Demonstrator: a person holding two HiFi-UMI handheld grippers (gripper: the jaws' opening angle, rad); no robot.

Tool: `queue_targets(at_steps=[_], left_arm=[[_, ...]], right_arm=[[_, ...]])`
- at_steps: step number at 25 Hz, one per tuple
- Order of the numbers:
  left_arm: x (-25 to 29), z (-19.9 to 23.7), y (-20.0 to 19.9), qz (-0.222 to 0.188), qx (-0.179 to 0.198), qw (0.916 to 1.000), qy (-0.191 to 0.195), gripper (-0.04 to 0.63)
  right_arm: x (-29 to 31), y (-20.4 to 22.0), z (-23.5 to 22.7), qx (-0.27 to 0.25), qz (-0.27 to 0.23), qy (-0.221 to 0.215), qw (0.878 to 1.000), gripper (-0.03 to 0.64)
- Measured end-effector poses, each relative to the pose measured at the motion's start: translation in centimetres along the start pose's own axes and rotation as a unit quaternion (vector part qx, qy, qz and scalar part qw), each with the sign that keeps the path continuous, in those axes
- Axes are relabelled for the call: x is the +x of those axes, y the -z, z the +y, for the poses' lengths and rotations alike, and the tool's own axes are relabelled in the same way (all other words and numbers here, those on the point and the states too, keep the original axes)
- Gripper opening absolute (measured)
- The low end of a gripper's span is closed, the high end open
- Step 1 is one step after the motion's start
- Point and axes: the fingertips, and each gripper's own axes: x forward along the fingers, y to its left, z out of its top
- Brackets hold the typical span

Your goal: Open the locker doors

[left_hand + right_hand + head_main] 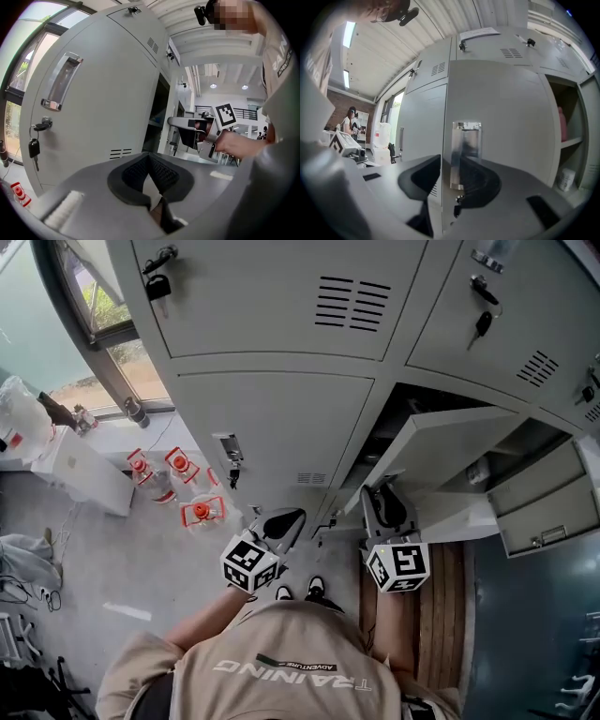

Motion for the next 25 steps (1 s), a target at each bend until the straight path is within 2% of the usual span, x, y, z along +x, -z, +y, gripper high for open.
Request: queue_targets(at_steps=[9,13,19,25], left_arm=[[2.4,-8.0,1.3,0.005,0.011,0.9979,0.064,0.008],[4.2,-12.2,1.3,0.004,0.021,0.9965,0.081,0.008],[7.7,-19.0,1.5,-0.007,0.022,0.9975,0.067,0.008],[9.6,-25.1,3.9,0.003,0.008,0.9998,0.019,0.008]], right_arm=[[-11.1,0.9,-1.9,0.038,-0.008,-0.012,0.999,0.117],[-15.8,1.0,-3.8,0.029,0.002,-0.006,1.0,0.118],[-21.8,1.5,-8.4,0.018,0.014,0.014,1.0,0.12],[-25.8,2.1,-14.0,0.008,0.012,0.004,1.0,0.091]])
